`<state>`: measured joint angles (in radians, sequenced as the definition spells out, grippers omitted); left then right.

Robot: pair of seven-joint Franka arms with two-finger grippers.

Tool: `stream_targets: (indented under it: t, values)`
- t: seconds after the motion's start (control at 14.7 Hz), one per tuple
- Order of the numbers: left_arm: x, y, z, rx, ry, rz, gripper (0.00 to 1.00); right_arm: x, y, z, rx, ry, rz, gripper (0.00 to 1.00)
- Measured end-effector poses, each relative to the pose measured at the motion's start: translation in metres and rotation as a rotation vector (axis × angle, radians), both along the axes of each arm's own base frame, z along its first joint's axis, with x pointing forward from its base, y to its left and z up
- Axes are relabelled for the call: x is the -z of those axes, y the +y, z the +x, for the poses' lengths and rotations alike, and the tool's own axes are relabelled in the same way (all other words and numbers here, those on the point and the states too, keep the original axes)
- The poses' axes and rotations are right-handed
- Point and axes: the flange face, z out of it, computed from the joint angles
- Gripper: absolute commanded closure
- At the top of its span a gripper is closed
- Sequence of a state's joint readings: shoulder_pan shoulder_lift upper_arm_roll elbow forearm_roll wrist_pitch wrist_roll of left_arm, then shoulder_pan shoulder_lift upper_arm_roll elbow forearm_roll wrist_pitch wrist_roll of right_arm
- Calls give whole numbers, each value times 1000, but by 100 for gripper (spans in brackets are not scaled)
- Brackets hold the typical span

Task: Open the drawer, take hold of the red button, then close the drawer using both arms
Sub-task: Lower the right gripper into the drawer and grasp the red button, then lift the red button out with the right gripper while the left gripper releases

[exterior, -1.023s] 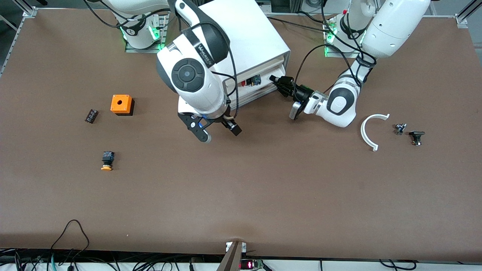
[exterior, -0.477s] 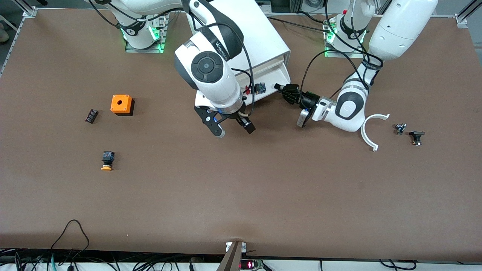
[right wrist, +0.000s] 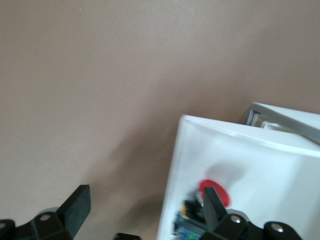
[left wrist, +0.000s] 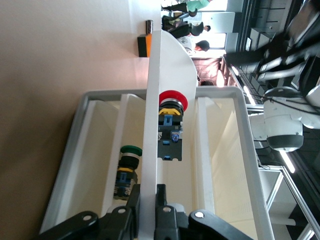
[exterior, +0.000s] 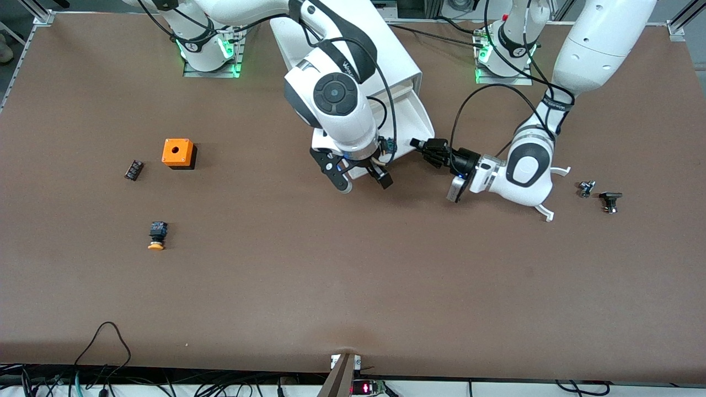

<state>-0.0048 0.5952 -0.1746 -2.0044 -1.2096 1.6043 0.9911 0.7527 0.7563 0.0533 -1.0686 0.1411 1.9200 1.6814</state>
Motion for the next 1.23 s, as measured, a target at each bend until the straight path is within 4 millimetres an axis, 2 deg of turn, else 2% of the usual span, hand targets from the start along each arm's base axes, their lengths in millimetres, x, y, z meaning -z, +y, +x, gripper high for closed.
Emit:
stream_targets:
  t: [0.14, 0.27, 0.34, 0.41, 0.48, 0.89, 1.09, 1.16, 1.23]
  values:
    - [2, 14, 14, -14, -11, 9, 100, 6, 11, -10, 2, 9, -6, 0]
    - [3, 18, 23, -22, -7, 9, 100, 9, 18, -17, 13, 12, -6, 0]
    - [3, 17, 25, -22, -5, 11, 95, 10, 22, -19, 21, 6, 1, 0]
    - [2, 17, 27, -22, -3, 13, 45, 11, 25, -19, 33, 0, 10, 0]
    - [1, 17, 28, -22, -1, 16, 0, 14, 28, -19, 45, -8, 20, 0]
    - [-11, 27, 43, -53, 67, 45, 0, 43, 49, -33, 72, -7, 29, 0]
    - [-29, 33, 51, -54, 120, 46, 0, 56, 57, -39, 85, -8, 34, 0]
    - [-37, 36, 56, -51, 133, 51, 0, 62, 58, -39, 85, -5, 31, 2]
    - [-47, 39, 60, -45, 140, 63, 0, 66, 59, -40, 86, -1, 28, 11]
